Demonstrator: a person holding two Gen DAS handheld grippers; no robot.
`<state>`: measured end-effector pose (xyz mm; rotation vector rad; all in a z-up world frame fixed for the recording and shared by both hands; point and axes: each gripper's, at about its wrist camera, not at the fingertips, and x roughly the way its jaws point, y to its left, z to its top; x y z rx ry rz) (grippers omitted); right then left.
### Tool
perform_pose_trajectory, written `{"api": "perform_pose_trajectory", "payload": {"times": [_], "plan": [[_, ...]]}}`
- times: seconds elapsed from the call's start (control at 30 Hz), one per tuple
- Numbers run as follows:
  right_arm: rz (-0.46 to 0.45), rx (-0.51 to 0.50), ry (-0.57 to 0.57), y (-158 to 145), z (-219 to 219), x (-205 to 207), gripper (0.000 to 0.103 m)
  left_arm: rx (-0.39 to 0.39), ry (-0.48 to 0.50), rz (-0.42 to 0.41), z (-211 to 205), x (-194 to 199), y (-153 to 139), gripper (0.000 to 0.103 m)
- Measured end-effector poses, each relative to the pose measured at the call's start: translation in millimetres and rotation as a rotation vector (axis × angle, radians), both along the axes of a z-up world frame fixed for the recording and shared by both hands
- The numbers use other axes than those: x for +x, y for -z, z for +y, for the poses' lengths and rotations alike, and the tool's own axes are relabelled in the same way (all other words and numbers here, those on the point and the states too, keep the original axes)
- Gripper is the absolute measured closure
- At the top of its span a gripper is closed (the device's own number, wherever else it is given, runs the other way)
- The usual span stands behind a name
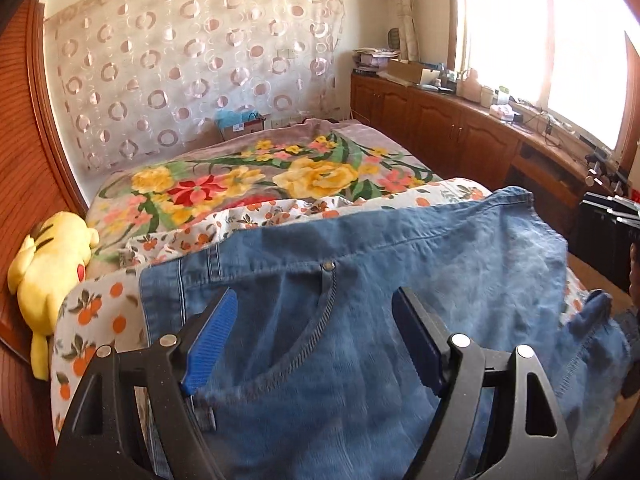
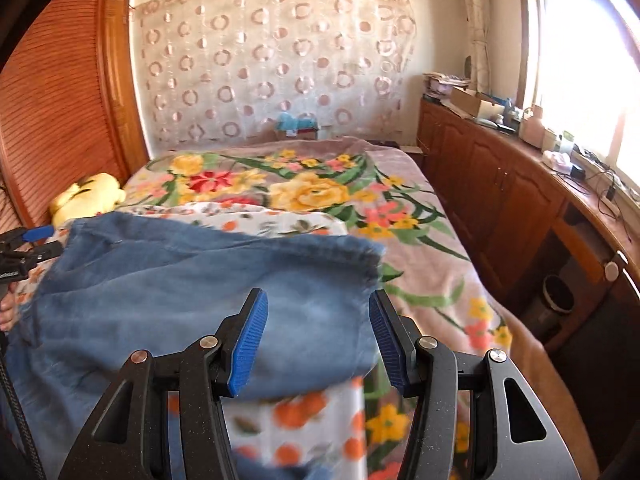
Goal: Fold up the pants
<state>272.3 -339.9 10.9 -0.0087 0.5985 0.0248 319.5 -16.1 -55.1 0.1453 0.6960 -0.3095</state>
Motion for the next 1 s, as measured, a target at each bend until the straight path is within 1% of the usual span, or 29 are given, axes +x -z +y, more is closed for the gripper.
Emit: {"api": "perform_pose_trajectory", "payload": {"times": [0.07,0.2,0.3,0.43,0.53,0.6,0.63,0.67,0.7,0.73,0.77,0.9,1.0], "plan": [[0.03,0.005,0.009,4,-5,24,0.048,0.021,-0.005,-0.007,-3,10,6,0.023],[0.073,0.024,0.013,10,-4,70,0.048,0.001,-0.006,0.026,0,26,23,0.023],[0.112,0.036,0.026,13,-11,99,0.048,0.002,-0.009,0.03,1,30,31,0.023],[0.154,0.056,0.039,14,-17,132,0.048,0.009,-0.016,0.02,4,29,39,0.023],[0.214,0.114,0.044,19,-26,150,0.048,0.016,-0.038,0.017,7,29,45,0.023],[0.245,0.145,0.039,20,-26,158,0.048,0.007,-0.051,0.02,10,28,45,0.023],[0.25,0.147,0.032,18,-28,164,0.05,-0.003,-0.055,0.014,12,27,44,0.023],[0.249,0.14,0.027,16,-25,166,0.057,-0.01,-0.059,0.009,13,27,44,0.023],[0.244,0.13,0.025,13,-25,168,0.073,-0.018,-0.065,0.005,15,26,43,0.023],[0.237,0.121,0.021,11,-25,172,0.085,-0.025,-0.069,0.005,16,26,43,0.023],[0.226,0.117,0.005,7,-23,173,0.089,-0.034,-0.072,0.009,18,25,43,0.023],[0.172,0.041,-0.018,-14,-11,176,0.093,-0.07,-0.109,0.001,28,25,42,0.023],[0.102,0.013,-0.005,-39,-2,187,0.093,-0.1,-0.129,0.001,36,25,42,0.023]]}}
